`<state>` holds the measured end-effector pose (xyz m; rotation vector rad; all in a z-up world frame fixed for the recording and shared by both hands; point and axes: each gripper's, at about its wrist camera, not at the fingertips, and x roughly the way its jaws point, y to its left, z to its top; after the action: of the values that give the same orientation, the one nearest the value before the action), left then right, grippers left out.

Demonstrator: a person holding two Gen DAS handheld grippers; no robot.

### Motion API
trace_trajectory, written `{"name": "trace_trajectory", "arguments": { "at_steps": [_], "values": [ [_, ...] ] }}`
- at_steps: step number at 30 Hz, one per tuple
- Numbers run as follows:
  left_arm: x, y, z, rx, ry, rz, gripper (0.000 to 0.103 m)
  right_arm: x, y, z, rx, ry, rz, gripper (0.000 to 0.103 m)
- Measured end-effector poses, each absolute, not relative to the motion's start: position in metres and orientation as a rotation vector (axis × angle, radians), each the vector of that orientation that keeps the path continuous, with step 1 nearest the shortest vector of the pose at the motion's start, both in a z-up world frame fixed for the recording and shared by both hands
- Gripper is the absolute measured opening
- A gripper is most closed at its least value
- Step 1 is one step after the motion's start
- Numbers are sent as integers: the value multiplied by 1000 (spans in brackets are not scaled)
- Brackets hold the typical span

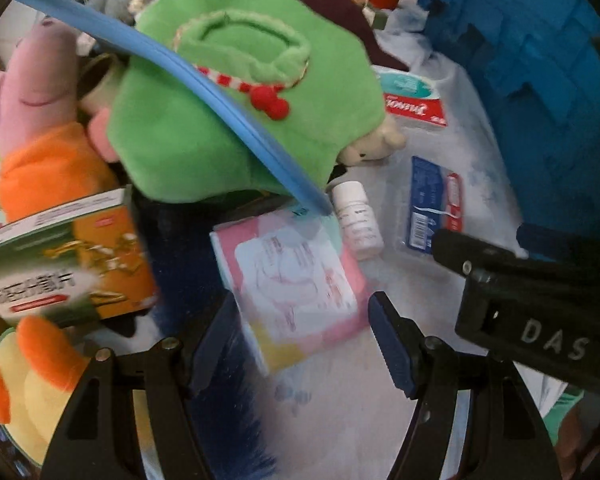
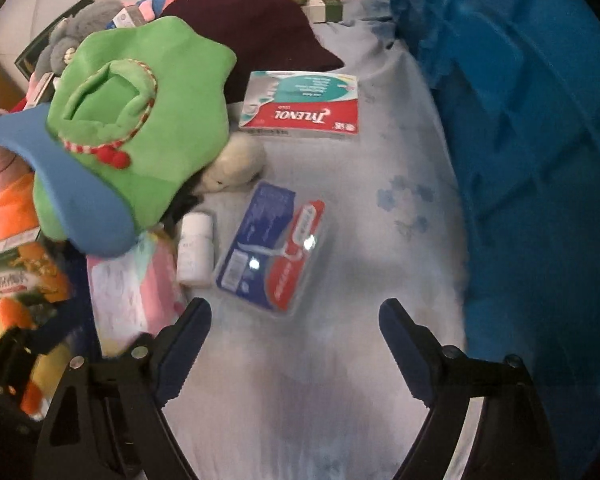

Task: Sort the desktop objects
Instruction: 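Grasp the pink KOTEX pad pack with the left tool while the right tool grasps the floss-pick box, then lift the pad pack with the left tool while the right tool lifts the floss-pick box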

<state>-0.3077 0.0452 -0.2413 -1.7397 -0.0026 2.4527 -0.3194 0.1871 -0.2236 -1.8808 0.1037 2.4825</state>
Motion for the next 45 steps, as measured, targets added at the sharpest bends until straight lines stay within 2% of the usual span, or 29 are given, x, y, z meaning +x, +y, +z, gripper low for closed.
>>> {"name": "trace_trajectory", "arguments": {
  "at_steps": [6, 9, 12, 17, 19, 25, 28, 30, 31, 38, 45],
  "values": [
    [-323, 40, -249, -1780, -8, 2464, 70, -346, 186, -244, -1933, 106, 2450, 88],
    [-327, 36, -258, -1803, -32, 2447, 70, -354, 184, -256, -1959, 89, 2435, 92],
    [-327, 39, -262, -1804, -18, 2450, 70, -355, 183, -270, -2002, 15, 2382, 92],
    [-322, 40, -260, -1795, -2, 2448, 67, -342, 187, -272, -2020, -9, 2391, 64],
    [-321, 41, -260, -1793, 7, 2448, 67, -340, 188, -271, -2032, -22, 2389, 61],
    [-330, 44, -267, -1812, -2, 2414, 69, -340, 188, -269, -2033, -9, 2413, 67],
    [-324, 41, -265, -1791, 10, 2425, 68, -342, 186, -268, -2033, 14, 2431, 79],
    [-321, 41, -264, -1784, 5, 2430, 66, -342, 183, -268, -2023, -15, 2436, 75],
    [-319, 41, -264, -1783, 4, 2429, 66, -340, 182, -268, -2009, -47, 2429, 60],
    [-294, 42, -252, -1740, 13, 2435, 65, -314, 176, -261, -1994, -59, 2456, 59],
    [-273, 38, -226, -1647, 38, 2526, 65, -284, 168, -223, -1872, -140, 2572, 59]
  ]
}}
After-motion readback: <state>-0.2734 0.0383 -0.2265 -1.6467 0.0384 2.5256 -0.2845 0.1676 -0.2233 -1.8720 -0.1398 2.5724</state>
